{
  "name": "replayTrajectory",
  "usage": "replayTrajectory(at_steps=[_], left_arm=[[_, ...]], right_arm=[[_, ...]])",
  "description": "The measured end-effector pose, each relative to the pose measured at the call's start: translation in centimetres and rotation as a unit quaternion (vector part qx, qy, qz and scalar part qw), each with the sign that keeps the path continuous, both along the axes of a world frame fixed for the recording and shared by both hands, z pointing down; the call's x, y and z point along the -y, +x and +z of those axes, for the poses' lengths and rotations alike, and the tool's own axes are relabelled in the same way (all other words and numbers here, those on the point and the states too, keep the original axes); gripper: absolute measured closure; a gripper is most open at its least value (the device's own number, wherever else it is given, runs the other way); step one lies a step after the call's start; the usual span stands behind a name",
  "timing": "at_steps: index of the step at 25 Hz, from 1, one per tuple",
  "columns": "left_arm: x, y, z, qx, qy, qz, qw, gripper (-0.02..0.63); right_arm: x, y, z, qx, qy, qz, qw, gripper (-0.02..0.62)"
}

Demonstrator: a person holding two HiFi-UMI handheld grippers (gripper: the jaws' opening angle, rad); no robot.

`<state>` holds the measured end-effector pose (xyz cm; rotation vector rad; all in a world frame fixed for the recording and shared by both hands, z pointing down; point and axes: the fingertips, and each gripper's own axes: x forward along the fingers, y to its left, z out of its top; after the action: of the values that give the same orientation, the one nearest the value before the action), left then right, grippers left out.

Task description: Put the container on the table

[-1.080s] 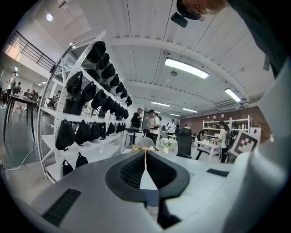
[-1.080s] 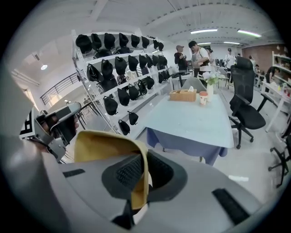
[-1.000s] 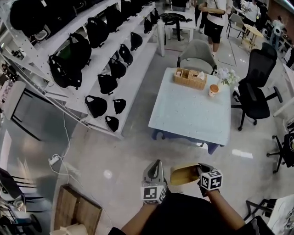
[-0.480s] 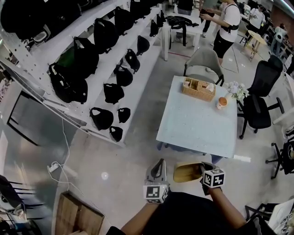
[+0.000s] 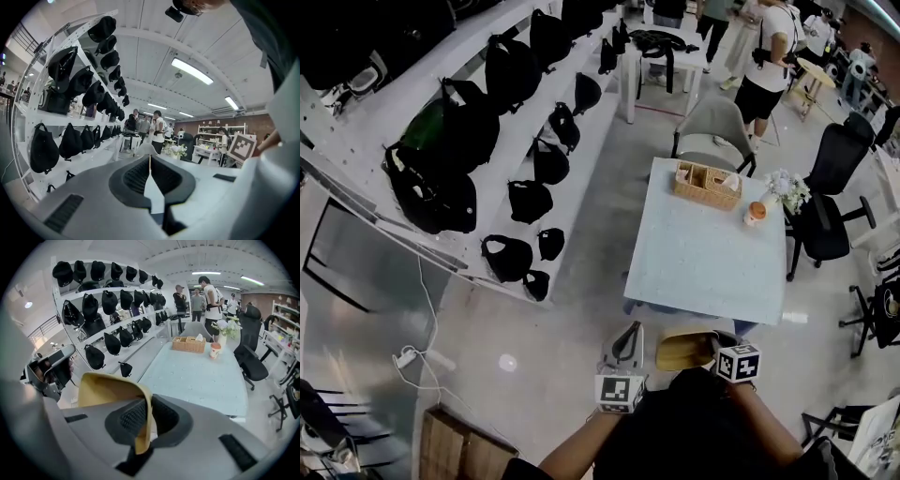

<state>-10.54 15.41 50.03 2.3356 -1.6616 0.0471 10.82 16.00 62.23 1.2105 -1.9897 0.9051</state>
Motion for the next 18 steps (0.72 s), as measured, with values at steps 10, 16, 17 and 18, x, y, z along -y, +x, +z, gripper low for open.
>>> replayTrajectory(at_steps=[10,16,17,18], left_arm=[[0.2,-1.1,1.4,-0.018,-0.011,-0.03,0.9993,0.594],[1.6,-1.9,2.1,-0.011,-0.027,-0.044,0.9986,0.594],[2.1,-1.9,2.2,-0.008,-0.028,-0.046,0.9985,0.594],[2.5,-1.9,2.4,-0.005,-0.03,-0.047,0.9985,0.594]], right_arm=[[1.6,-1.3,1.3,0.04,-0.029,0.029,0.998,0.578],[5.0,-3.0,1.7,0.048,-0.019,0.014,0.999,0.578],[5.6,-3.0,1.9,0.05,-0.019,0.013,0.998,0.578],[6.1,-3.0,2.1,0.053,-0.019,0.013,0.998,0.578]])
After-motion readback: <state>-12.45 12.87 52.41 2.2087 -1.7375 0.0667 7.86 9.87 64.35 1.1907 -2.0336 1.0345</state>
